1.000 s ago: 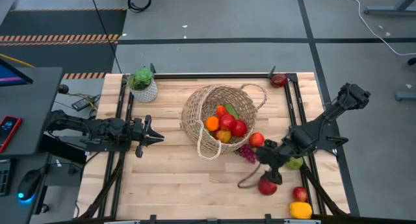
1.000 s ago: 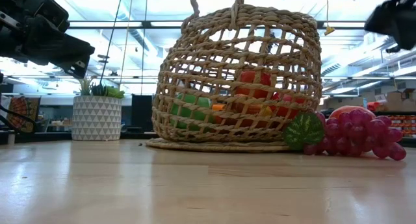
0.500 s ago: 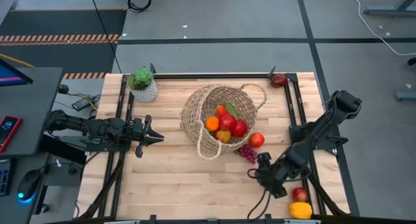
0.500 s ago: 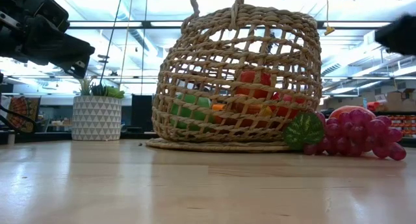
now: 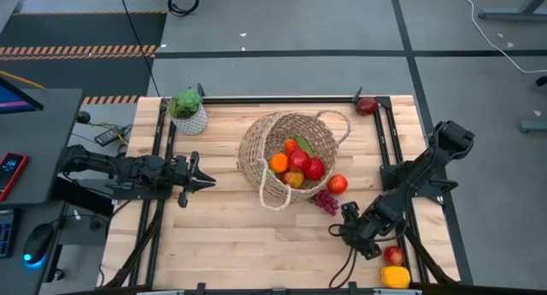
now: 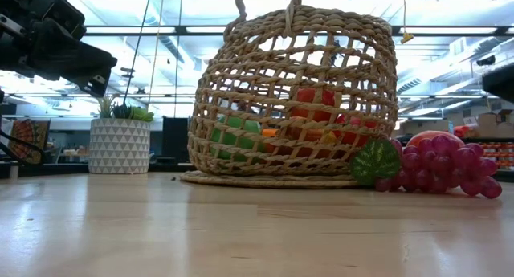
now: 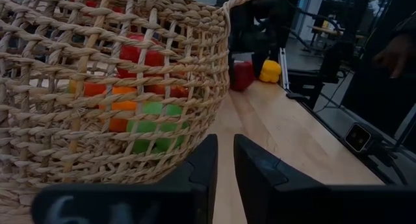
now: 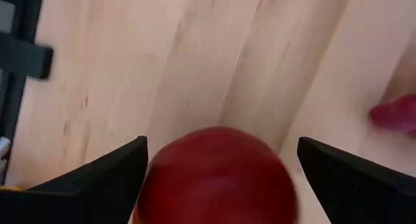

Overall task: Build produce basket
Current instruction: Put the red pomegranate into the woven basket

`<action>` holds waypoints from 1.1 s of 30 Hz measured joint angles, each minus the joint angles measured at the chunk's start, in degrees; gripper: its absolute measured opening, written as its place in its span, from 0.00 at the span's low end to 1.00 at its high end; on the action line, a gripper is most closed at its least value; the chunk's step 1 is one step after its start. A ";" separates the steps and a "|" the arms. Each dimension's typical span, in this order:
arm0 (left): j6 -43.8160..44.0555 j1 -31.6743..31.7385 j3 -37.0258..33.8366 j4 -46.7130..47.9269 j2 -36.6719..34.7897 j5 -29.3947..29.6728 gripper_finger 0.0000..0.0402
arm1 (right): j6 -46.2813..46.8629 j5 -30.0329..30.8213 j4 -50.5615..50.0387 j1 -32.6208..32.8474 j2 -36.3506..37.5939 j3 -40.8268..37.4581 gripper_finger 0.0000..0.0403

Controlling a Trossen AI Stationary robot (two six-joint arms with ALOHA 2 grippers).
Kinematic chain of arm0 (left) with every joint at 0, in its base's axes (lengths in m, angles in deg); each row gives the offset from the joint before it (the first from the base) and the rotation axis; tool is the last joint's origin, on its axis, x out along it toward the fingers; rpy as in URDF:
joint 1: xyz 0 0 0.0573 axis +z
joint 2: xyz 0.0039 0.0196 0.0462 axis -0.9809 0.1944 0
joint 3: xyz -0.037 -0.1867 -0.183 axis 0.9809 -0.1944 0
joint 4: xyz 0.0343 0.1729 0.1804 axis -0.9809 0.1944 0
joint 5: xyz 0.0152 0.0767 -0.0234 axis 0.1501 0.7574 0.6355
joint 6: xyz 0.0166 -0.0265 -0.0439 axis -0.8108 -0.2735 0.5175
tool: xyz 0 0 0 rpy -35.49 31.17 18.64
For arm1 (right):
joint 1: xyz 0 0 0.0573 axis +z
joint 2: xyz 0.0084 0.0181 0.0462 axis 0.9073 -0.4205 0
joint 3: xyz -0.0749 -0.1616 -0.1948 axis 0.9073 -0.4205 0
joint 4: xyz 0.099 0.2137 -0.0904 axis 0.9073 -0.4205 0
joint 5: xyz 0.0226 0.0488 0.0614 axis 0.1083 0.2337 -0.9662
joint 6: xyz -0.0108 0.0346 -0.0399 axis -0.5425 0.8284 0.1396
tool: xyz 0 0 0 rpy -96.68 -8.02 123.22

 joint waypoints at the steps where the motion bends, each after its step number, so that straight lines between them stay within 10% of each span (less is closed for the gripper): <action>1: 0.00 0.00 0.00 -0.01 0.01 0.00 0.14 | 0.25 -0.29 0.93 0.27 0.04 -0.74 0.99; 33: 0.00 0.00 0.00 0.02 0.01 0.00 0.16 | 7.70 -4.75 -3.24 -4.53 3.29 3.33 0.90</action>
